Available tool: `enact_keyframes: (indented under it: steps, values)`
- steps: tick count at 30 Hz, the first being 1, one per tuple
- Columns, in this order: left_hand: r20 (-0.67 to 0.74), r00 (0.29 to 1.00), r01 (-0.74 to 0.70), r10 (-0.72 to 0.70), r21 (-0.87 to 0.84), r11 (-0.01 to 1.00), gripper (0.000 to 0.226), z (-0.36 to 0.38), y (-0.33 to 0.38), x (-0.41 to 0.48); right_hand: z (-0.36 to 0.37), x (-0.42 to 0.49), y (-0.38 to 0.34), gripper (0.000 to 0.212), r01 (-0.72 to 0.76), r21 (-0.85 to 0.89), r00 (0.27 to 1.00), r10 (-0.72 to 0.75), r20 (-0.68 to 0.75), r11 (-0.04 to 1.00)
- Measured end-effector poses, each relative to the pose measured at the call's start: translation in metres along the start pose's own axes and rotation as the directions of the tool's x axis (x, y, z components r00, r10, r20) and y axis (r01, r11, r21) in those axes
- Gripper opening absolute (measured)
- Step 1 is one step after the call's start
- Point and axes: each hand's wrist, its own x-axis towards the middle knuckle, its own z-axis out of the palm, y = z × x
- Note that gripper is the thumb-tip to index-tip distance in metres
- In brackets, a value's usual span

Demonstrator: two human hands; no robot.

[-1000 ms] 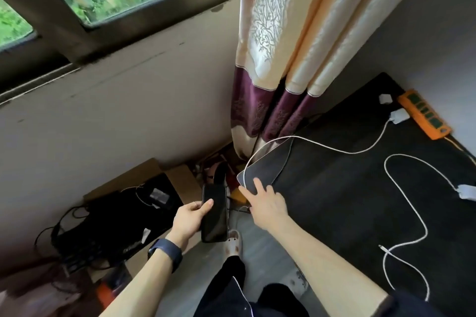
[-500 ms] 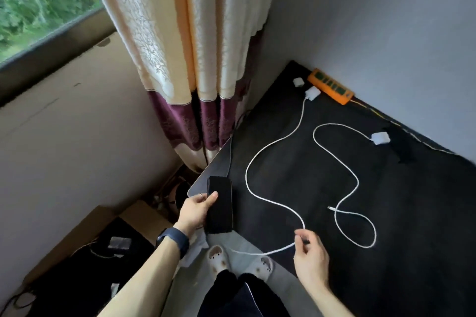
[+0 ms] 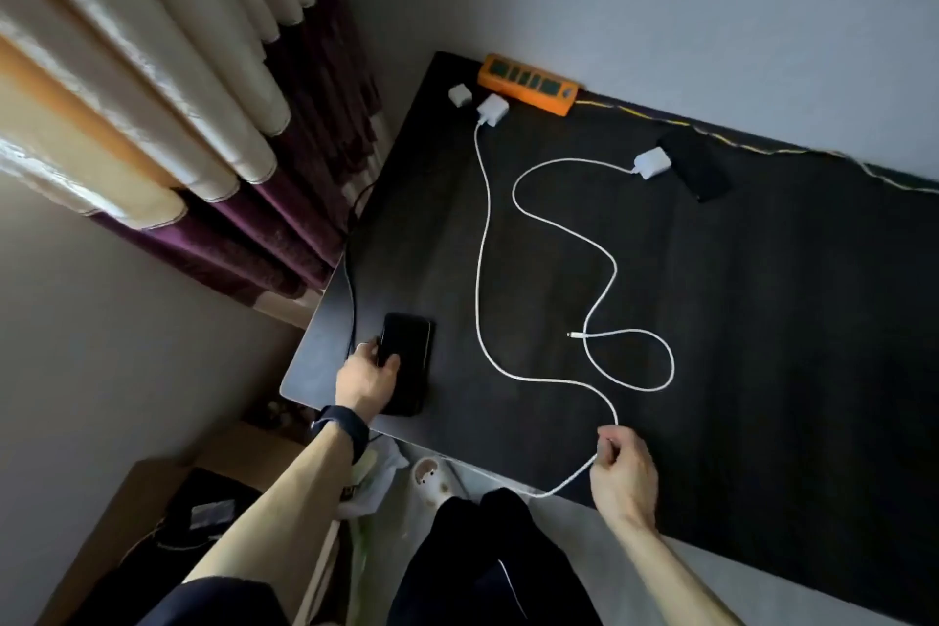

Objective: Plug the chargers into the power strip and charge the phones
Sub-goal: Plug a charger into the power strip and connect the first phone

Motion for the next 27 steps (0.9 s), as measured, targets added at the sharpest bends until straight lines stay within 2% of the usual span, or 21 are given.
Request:
enact_keyframes:
  steps: [2, 4, 7, 9, 11, 13, 15, 18, 20, 23, 25, 27]
  values:
    - [-0.034, 0.998, -0.051, 0.054, 0.091, 0.995, 0.048, 0.006, 0.005, -0.006, -0.003, 0.002, -0.011, 0.019, 0.141, 0.008, 0.990, -0.141, 0.016, 0.990]
    - [0.006, 1.000, -0.030, 0.030, 0.142, 0.989, 0.049, 0.010, 0.008, -0.011, -0.005, 0.002, -0.019, 0.018, 0.273, -0.015, 0.962, -0.273, 0.024, 0.962]
    - [0.064, 0.998, 0.001, -0.014, 0.199, 0.980, 0.056, 0.014, 0.007, -0.015, -0.015, 0.011, -0.028, 0.016, 0.311, -0.005, 0.950, -0.311, 0.019, 0.950]
    - [0.098, 0.995, 0.004, -0.031, 0.263, 0.965, 0.056, 0.013, 0.006, -0.021, -0.032, 0.029, -0.042, 0.016, 0.340, 0.002, 0.939, -0.339, -0.054, 0.940]
    - [0.116, 0.993, -0.008, -0.029, 0.307, 0.952, 0.059, 0.013, 0.007, -0.030, -0.054, 0.053, -0.058, 0.017, 0.364, -0.071, 0.917, -0.371, -0.145, 0.929]
    - [0.131, 0.991, -0.026, -0.021, 0.343, 0.939, 0.061, 0.015, 0.009, -0.039, -0.077, 0.078, -0.071, 0.028, 0.347, -0.218, 0.902, -0.388, -0.187, 0.912]
    - [0.145, 0.989, -0.046, -0.010, 0.372, 0.927, 0.061, 0.020, 0.012, -0.043, -0.094, 0.101, -0.077, 0.051, 0.258, -0.405, 0.935, -0.332, -0.124, 0.877]
    - [0.166, 0.986, -0.066, -0.004, 0.416, 0.907, 0.062, 0.026, 0.016, -0.047, -0.097, 0.116, -0.073, 0.078, 0.095, -0.591, 0.995, -0.090, 0.037, 0.801]
    - [0.148, 0.989, -0.086, 0.020, 0.448, 0.890, 0.058, 0.026, 0.018, -0.049, -0.085, 0.108, -0.067, 0.084, 0.092, -0.652, 0.993, -0.025, 0.112, 0.752]
    - [0.069, 0.997, -0.059, 0.029, 0.475, 0.878, 0.052, 0.018, 0.012, -0.050, -0.060, 0.082, -0.059, 0.078, 0.097, -0.696, 0.976, 0.071, 0.208, 0.711]
    - [0.011, 1.000, -0.021, 0.019, 0.482, 0.876, 0.050, 0.008, 0.003, -0.051, -0.043, 0.063, -0.054, 0.081, 0.052, -0.729, 0.954, 0.181, 0.238, 0.683]
    - [-0.049, 0.999, 0.023, 0.001, 0.477, 0.878, 0.047, -0.003, -0.010, -0.050, -0.028, 0.040, -0.051, 0.088, 0.065, -0.770, 0.948, 0.202, 0.247, 0.634]
